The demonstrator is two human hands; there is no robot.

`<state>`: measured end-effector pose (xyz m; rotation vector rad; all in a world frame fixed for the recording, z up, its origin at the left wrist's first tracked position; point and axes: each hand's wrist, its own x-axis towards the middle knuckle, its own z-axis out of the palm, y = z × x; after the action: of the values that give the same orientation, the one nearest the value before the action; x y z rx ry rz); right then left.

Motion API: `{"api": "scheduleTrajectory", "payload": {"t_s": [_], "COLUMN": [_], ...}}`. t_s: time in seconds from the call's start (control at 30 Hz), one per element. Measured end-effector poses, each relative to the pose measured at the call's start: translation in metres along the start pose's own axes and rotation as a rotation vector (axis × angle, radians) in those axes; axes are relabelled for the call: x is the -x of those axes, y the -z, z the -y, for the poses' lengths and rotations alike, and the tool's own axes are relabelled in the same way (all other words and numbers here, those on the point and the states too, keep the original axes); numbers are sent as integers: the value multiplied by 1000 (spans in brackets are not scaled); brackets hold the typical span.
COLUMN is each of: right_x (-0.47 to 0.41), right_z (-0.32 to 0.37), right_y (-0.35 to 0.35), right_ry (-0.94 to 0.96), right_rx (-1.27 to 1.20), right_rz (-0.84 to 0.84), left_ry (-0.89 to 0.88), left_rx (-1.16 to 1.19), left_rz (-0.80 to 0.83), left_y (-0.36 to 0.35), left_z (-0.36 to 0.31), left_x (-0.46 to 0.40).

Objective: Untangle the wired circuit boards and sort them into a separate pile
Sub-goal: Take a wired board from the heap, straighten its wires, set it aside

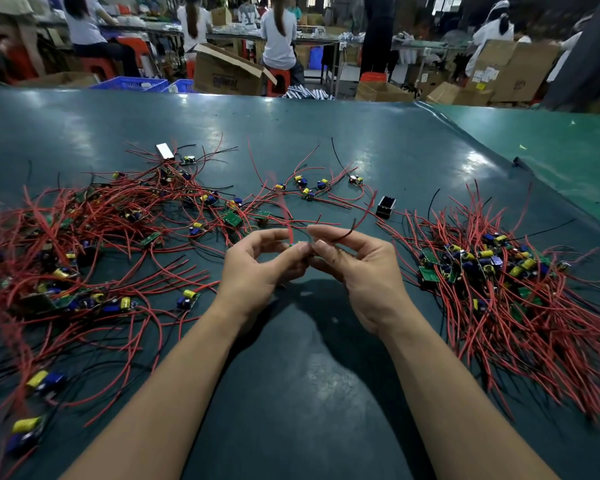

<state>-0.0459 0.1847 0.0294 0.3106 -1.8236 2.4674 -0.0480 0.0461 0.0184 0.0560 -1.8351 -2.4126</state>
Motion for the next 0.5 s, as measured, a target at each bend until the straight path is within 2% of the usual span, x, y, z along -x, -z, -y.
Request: {"api": "scheduleTrajectory", "payload": {"t_s": [0.13,0.23,0.33,0.4,0.5], "right_x": [-2,-4,-5,-4,-3], "right_z": [1,1,2,0,-2], "right_y": [2,3,5,4,0], "right_ry": [-40,-108,-251,-319,-306], "right_rx": [-103,-133,-116,-129,-115], "right_rz": [-21,-169,-292,-301,-272], "left_ry": [109,123,87,40,-47], "left_rx": [173,255,214,137,-2], "left_rz": [84,105,120,101,68], "left_y": [3,3,2,2,3], "left_z": [-1,1,1,3,5], "left_x": [-3,-4,-5,-4,-2]}}
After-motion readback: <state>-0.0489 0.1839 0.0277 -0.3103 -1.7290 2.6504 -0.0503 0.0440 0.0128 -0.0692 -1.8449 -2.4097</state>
